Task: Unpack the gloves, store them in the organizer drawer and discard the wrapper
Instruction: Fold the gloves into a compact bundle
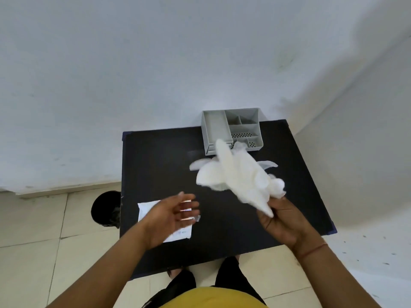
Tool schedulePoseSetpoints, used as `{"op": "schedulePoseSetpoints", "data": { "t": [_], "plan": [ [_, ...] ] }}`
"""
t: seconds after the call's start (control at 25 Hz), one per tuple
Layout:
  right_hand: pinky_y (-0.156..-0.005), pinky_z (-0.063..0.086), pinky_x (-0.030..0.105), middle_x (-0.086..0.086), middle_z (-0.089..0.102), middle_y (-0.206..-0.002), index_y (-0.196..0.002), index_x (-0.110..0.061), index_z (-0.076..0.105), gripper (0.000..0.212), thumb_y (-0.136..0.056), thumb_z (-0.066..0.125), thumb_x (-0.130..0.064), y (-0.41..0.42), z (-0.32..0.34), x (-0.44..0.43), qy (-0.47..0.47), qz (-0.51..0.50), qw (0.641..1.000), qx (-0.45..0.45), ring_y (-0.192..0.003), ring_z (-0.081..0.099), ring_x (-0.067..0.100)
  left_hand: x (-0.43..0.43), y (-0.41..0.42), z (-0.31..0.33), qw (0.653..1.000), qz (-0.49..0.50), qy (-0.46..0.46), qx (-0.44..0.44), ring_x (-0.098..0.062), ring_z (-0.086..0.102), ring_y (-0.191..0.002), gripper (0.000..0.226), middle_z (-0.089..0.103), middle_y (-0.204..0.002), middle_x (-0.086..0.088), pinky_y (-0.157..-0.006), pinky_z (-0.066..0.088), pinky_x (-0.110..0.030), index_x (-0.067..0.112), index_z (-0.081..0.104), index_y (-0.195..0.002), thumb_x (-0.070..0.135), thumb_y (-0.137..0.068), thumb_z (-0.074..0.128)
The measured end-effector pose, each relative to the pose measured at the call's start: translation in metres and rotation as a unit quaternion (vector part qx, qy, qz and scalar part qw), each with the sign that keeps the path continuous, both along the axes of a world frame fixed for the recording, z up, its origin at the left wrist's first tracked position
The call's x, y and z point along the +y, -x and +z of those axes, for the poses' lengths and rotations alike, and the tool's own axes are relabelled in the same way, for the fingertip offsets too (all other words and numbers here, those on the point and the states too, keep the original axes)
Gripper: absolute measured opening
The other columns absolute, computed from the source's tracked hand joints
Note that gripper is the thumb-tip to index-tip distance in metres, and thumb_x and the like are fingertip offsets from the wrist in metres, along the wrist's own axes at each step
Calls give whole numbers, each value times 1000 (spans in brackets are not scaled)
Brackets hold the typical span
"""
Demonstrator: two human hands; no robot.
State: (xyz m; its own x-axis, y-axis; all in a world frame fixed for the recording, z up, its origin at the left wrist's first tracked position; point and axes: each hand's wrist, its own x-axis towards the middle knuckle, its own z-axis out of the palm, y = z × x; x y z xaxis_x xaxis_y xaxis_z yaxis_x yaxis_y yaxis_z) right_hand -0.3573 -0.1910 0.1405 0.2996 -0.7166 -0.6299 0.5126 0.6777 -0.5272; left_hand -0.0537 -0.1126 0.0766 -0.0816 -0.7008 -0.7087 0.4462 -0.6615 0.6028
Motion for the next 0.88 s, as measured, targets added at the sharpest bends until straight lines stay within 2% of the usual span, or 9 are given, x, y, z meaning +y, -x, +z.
{"op": "schedulePoseSetpoints", "data": {
  "t": [0.08,0.16,0.24,0.36,0.48,0.6,0.68,0.76,0.88],
  "plan": [
    [-53,63,25,14,81,-100,-127,-4,65,43,-85,57,3,-10,-11,11,-22,18,1000,-12,-76,80,20,-11,27,20,990,-24,3,137,-43,63,-135,59,67,-145,-23,-113,51,-57,7,65,-144,51,-108,48],
    [-61,66,30,19,78,-111,-139,0,59,51,-88,59,5,-14,-22,18,-30,47,998,20,-86,79,25,-21,49,37,983,-40,31,178,-42,65,-131,68,68,-143,-22,-114,52,-57,10,65,-145,60,-105,43],
    [-68,69,37,21,76,-117,-140,-5,59,46,-96,56,7,-9,-24,20,-20,76,996,50,-94,78,30,-27,61,46,985,-38,43,163,-39,70,-124,63,73,-137,-20,-105,58,-55,11,66,-142,56,-102,51],
    [-73,69,46,19,74,-119,-127,-15,65,38,-101,51,9,8,-15,11,11,121,985,123,-98,77,33,-35,66,51,993,-79,36,83,-36,75,-120,53,77,-131,-17,-90,67,-52,10,66,-138,34,-92,76],
    [-86,66,49,23,68,-138,-130,-21,67,40,-97,62,0,22,-7,-8,54,182,968,163,-115,73,36,-45,78,55,997,-75,31,2,-31,80,-109,38,79,-125,-13,-77,69,-44,13,69,-132,8,-94,76],
    [-93,61,53,17,67,-143,-141,-24,65,50,-98,57,-47,30,8,-30,35,141,987,75,-130,65,39,-54,87,57,999,12,37,-9,-26,80,-101,37,79,-120,-9,-67,69,-38,15,70,-130,-3,-97,68],
    [-103,54,58,14,67,-142,-138,-22,68,61,-100,46,-64,33,20,-45,-1,79,997,-26,-139,58,39,-62,86,61,995,81,47,22,-23,81,-95,40,78,-119,-8,-62,68,-34,14,67,-135,-5,-100,62],
    [-107,50,62,13,67,-143,-135,-21,69,53,-100,53,-57,31,22,-59,-5,71,995,-63,-143,55,37,-68,88,65,990,119,61,39,-23,81,-96,40,77,-121,-8,-60,66,-32,15,67,-135,-5,-100,60],
    [-110,46,67,19,63,-148,-141,-19,64,55,-92,66,-44,20,24,-70,12,175,984,-12,-135,60,43,-72,102,67,990,110,85,13,-27,80,-103,40,77,-126,-9,-62,67,-35,17,68,-132,-3,-98,65]
  ]
}}
